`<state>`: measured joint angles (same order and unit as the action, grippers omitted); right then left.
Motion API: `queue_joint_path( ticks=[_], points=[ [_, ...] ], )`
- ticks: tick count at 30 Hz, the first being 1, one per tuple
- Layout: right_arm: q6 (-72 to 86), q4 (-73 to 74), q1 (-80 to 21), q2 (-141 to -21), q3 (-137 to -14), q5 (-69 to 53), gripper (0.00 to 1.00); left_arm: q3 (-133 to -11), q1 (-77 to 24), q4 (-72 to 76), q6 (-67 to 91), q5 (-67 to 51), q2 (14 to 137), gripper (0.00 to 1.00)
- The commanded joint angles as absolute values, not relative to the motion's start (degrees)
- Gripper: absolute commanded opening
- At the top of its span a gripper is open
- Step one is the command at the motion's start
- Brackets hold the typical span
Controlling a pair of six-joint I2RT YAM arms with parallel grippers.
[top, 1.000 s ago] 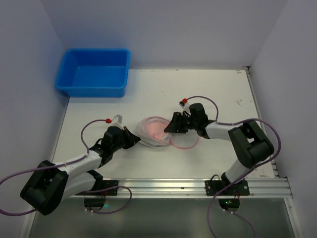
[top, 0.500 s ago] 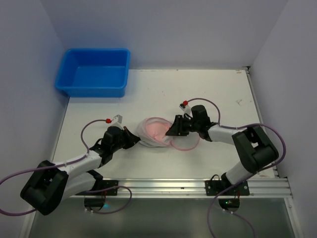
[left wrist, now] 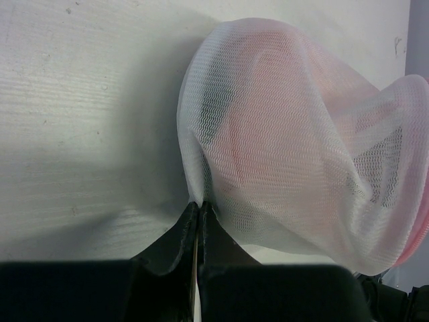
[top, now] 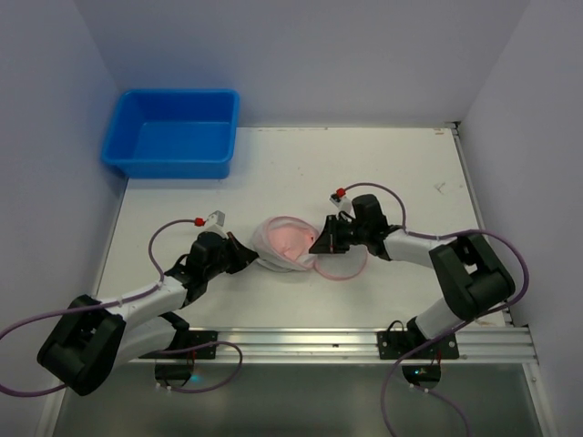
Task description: Unzip the laundry bag and remove the bra
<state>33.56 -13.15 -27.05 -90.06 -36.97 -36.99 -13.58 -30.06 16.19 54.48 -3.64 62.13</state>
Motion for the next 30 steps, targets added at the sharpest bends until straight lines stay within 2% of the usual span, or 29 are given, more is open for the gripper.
queue_joint_path(
  ticks=[1,4,5,6,8,9,10,12,15,20,23,30],
  points=[
    [31.73,-10.12,-26.90,-85.09,-36.48,-36.31,0.00,-14.94,-29.97,17.32,54.58,-2.99,60.65,0.00],
    [30.06,-6.08,-26.98,-79.56,-36.65,-32.18,0.00,-15.29,-29.88,14.69,54.14,-2.11,58.90,0.01],
    [29.71,-4.85,-26.98,-77.97,-37.09,-30.17,0.00,-16.08,-29.80,11.81,54.05,-1.67,58.19,0.06],
    [29.27,-2.31,-27.07,-75.00,-37.52,-29.19,0.00,-16.78,-29.79,9.52,54.05,-0.63,57.57,0.20],
    [28.22,-0.18,-27.07,-72.17,-39.45,-27.43,0.00,-19.75,-29.88,4.24,53.79,3.77,55.82,0.39],
    [27.26,2.70,-27.16,-70.07,-40.25,-26.64,0.00,-20.99,-29.80,-0.31,52.83,5.08,55.38,0.62],
    [26.72,3.77,-27.25,-69.27,-41.04,-26.46,0.00,-23.53,-29.79,-3.57,52.39,7.01,54.50,0.72],
    [25.32,6.14,-27.42,-68.21,-43.32,-25.93,0.00,-26.44,-29.97,-8.77,50.37,8.17,53.70,0.84],
    [23.91,7.38,-27.77,-68.03,-45.00,-25.40,0.00,-32.85,-30.06,-13.53,47.74,8.79,52.91,0.86],
    [23.47,6.33,-28.65,-69.96,-44.21,-25.67,0.00,-42.79,-35.05,-14.85,45.97,5.19,56.33,0.82],
    [23.47,4.49,-29.18,-70.66,-43.16,-25.05,0.00,-49.28,-42.69,-14.68,45.09,6.41,63.60,0.80],
    [22.68,4.57,-29.79,-71.01,-42.80,-23.65,0.00,-55.45,-48.86,-13.71,42.45,8.87,75.93,0.78]
  ],
)
